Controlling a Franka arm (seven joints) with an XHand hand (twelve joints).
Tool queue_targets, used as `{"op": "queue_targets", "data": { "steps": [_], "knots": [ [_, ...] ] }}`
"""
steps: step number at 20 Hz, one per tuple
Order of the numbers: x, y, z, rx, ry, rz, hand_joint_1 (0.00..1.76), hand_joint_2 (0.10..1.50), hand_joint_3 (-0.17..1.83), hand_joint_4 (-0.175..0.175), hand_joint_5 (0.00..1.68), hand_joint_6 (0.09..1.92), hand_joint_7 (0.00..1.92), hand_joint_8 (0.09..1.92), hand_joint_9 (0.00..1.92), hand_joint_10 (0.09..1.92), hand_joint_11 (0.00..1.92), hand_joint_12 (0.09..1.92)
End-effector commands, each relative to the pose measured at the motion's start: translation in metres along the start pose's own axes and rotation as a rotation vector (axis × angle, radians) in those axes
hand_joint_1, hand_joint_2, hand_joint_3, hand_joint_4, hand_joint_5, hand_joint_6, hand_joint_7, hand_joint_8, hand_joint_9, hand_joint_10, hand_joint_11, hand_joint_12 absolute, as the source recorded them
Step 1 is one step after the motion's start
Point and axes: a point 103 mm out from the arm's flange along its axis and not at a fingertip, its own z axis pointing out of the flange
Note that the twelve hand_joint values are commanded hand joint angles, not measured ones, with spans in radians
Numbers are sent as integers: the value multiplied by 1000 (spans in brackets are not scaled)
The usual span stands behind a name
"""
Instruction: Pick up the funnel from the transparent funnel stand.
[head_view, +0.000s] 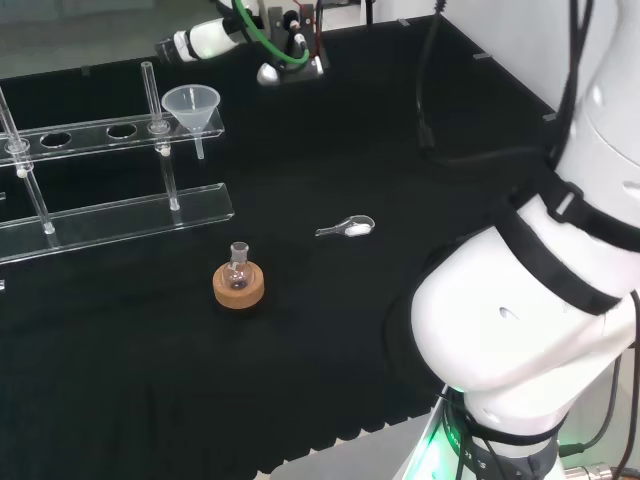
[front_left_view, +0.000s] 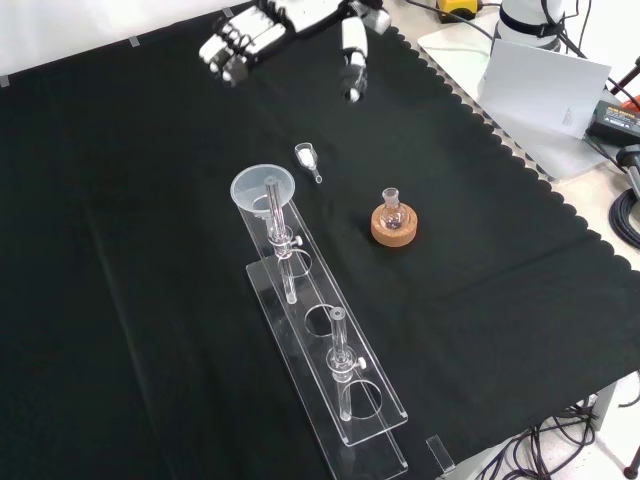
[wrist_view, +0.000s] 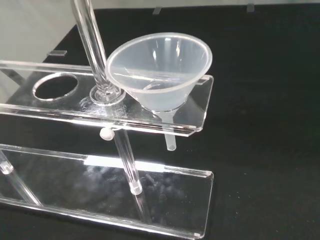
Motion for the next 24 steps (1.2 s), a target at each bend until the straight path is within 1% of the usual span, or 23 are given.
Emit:
{"op": "queue_targets", "data": {
  "steps": [1,3,4,5,8,11,13,14,16,18,24],
  "knots": [
    [2,44,23,30,4,5,221,655,131,59,0,87,0,87,0,87,0,87],
    [1,51,29,34,20,12,223,656,129,58,0,87,0,87,0,87,0,87],
    [0,54,31,37,40,23,224,656,129,58,0,87,0,87,0,87,0,87],
    [0,56,34,38,46,31,225,657,128,58,0,87,0,87,0,87,0,87],
    [2,63,43,46,52,43,227,656,125,57,0,87,0,87,0,87,0,87],
    [8,66,57,50,43,57,229,656,122,56,0,87,0,87,0,87,0,87],
    [11,68,67,50,63,64,231,656,120,56,0,87,0,87,0,87,0,87],
    [11,68,73,34,85,70,234,656,119,54,0,87,0,87,0,87,0,87],
    [12,69,82,8,97,73,243,659,117,49,0,87,0,87,0,87,0,87],
    [14,70,89,9,93,71,253,660,115,43,0,87,0,87,0,87,0,87],
    [14,76,108,48,62,66,280,663,103,30,0,87,0,87,0,87,31,87]
  ]
}}
